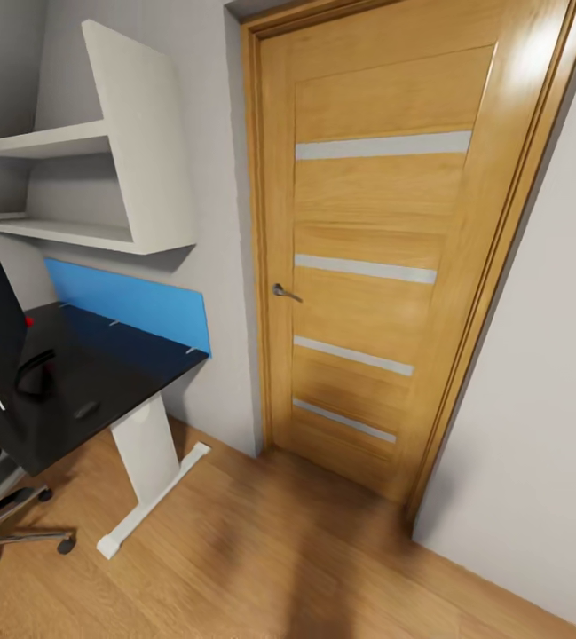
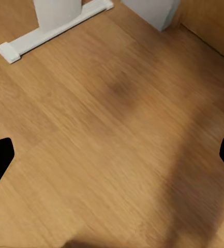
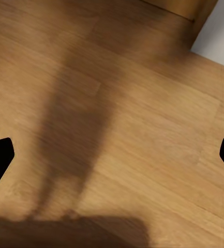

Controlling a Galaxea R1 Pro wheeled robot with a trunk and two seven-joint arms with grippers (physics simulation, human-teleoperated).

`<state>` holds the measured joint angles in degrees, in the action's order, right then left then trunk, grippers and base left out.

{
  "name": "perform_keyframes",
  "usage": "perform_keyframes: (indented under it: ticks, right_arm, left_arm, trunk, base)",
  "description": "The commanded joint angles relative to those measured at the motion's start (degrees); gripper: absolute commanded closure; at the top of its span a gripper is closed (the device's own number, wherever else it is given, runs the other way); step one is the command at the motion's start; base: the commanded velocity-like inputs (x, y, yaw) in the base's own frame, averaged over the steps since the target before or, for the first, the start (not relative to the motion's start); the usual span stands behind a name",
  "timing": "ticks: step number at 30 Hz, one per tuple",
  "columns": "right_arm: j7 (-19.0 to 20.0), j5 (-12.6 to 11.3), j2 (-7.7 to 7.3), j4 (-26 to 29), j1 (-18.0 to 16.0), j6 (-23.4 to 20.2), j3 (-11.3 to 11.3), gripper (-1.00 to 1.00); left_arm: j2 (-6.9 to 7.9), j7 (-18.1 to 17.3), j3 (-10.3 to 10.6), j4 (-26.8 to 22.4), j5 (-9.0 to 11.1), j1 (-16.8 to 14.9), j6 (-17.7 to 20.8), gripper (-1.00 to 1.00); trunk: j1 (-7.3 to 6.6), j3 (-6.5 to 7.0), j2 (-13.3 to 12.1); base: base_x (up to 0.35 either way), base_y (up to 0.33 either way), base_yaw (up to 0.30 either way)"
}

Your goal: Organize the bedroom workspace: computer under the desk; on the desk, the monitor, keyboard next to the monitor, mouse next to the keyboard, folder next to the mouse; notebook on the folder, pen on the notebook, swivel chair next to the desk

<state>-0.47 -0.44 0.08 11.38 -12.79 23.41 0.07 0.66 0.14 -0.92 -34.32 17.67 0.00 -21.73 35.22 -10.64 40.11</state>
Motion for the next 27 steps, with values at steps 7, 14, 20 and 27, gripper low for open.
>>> perform_keyframes:
  ticks: [7,14,20,27]
  right_arm:
    - [-0.1,-0.1,0.65,-0.2,0.0,0.4,-0.3,-1.00]
    - [-1.1,0.0,0.97,-0.2,0.0,0.4,-0.1,-1.00]
    - [-2.7,0.1,1.09,-0.2,0.0,0.4,-0.1,-1.00]
    - [-3.0,0.2,1.08,-0.2,0.0,0.4,-0.1,-1.00]
  left_arm:
    - [0.53,0.8,-0.7,0.0,3.2,0.0,0.2,-1.00]
    - [0.78,6.1,-4.2,1.0,3.5,0.0,0.3,-1.00]
    - [0.63,10.9,-5.8,1.2,3.3,0.0,0.0,-1.00]
    - [0.37,11.2,-5.9,1.2,3.3,0.0,-0.6,-1.00]
  trunk:
    - [-1.53,0.65,-2.8]
    - [-3.07,1.37,-5.6]
    - [-4.39,1.99,-8.0]
    - [-5.92,2.71,-10.8]
  base:
    - [0.000,0.000,0.141]
    - [0.000,0.000,0.148]
    - [0.000,0.000,0.154]
    - [0.000,0.000,0.155]
